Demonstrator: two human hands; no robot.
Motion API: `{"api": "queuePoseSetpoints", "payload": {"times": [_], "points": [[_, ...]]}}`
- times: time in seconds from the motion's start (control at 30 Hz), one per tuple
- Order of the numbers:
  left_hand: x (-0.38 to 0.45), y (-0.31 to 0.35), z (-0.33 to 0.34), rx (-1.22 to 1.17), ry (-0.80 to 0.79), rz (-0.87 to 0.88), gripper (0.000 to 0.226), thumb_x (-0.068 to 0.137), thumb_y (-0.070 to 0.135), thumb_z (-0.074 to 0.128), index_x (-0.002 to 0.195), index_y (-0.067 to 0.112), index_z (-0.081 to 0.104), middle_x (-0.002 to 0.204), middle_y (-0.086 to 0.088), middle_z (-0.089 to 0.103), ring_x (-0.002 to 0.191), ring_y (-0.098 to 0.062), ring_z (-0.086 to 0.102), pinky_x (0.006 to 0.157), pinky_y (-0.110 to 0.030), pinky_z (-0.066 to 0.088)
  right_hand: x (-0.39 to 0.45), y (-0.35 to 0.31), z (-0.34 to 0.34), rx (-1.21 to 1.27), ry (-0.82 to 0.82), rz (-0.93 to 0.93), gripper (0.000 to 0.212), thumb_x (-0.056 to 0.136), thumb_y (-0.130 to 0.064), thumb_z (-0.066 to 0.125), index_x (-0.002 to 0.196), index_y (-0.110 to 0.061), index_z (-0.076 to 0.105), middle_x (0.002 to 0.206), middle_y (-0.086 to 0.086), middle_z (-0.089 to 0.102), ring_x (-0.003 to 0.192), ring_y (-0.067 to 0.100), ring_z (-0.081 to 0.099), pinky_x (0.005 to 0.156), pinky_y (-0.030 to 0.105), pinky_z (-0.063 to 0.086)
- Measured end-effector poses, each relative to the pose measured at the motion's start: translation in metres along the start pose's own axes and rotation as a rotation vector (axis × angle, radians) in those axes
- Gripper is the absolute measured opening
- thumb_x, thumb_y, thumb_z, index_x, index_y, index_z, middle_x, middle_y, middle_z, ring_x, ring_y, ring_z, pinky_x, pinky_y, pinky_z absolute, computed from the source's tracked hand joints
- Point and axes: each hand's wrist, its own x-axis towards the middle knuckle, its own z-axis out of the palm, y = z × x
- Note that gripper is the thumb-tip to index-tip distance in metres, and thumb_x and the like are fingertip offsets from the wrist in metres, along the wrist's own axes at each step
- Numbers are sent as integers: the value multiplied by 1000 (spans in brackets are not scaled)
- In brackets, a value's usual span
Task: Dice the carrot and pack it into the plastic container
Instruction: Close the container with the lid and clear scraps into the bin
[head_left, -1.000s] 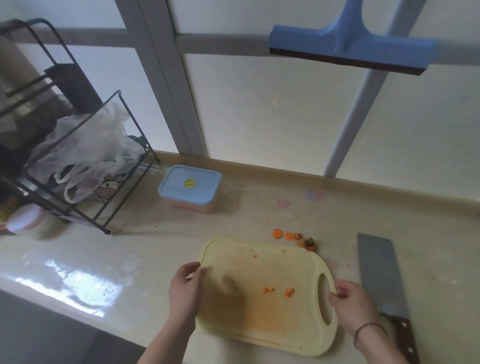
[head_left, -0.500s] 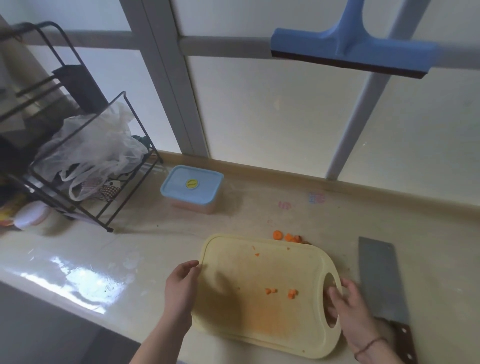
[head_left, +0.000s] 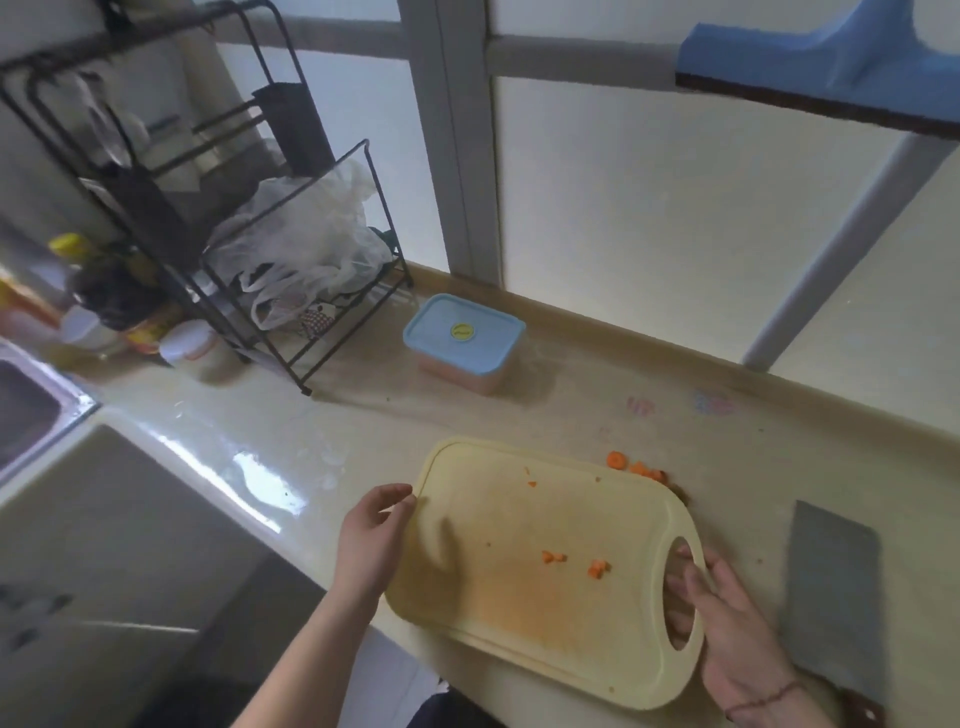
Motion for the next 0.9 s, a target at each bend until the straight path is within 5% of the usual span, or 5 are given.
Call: {"api": "queuePoseSetpoints", "payload": {"times": [0.17, 0.37, 0.5, 0.63, 0.9], "points": [[-24, -11, -37, 90, 114, 126, 14, 99, 27, 64, 110, 35, 65, 113, 18, 65, 100, -1, 59, 77, -23, 47, -7, -1, 31, -46, -120, -4, 21, 101, -14, 43, 119, -13, 54, 103, 25, 65, 81, 37, 65, 70, 45, 51], [-44, -46, -101, 242, 299, 272, 24, 93, 34, 70, 115, 26, 67, 124, 9, 61, 118, -16, 55, 103, -36, 44, -22, 15, 98, -121, -267, -5, 17, 101, -15, 41, 114, -15, 53, 99, 21, 68, 75, 34, 68, 63, 40, 53], [-66, -78, -161, 283, 423, 247, 55, 83, 59, 52, 117, 18, 70, 130, 6, 59, 126, -15, 48, 109, -30, 33, -35, 41, 154, -199, -395, 1, 14, 101, -17, 43, 110, -17, 53, 93, 17, 72, 73, 31, 70, 64, 41, 55], [-87, -114, -229, 314, 513, 226, 58, 85, 58, 53, 120, 14, 69, 136, -1, 58, 130, -19, 47, 112, -35, 32, -59, 79, 219, -257, -495, 39, 12, 100, -14, 47, 103, -22, 55, 82, 12, 73, 63, 25, 69, 57, 36, 53], [-106, -188, -335, 451, 561, 182, 58, 87, 57, 54, 129, 17, 63, 149, -5, 50, 139, -25, 40, 117, -45, 32, -106, 162, 320, -355, -591, 69, 15, 102, -19, 40, 111, -17, 51, 100, 22, 67, 73, 33, 64, 66, 43, 52]]}}
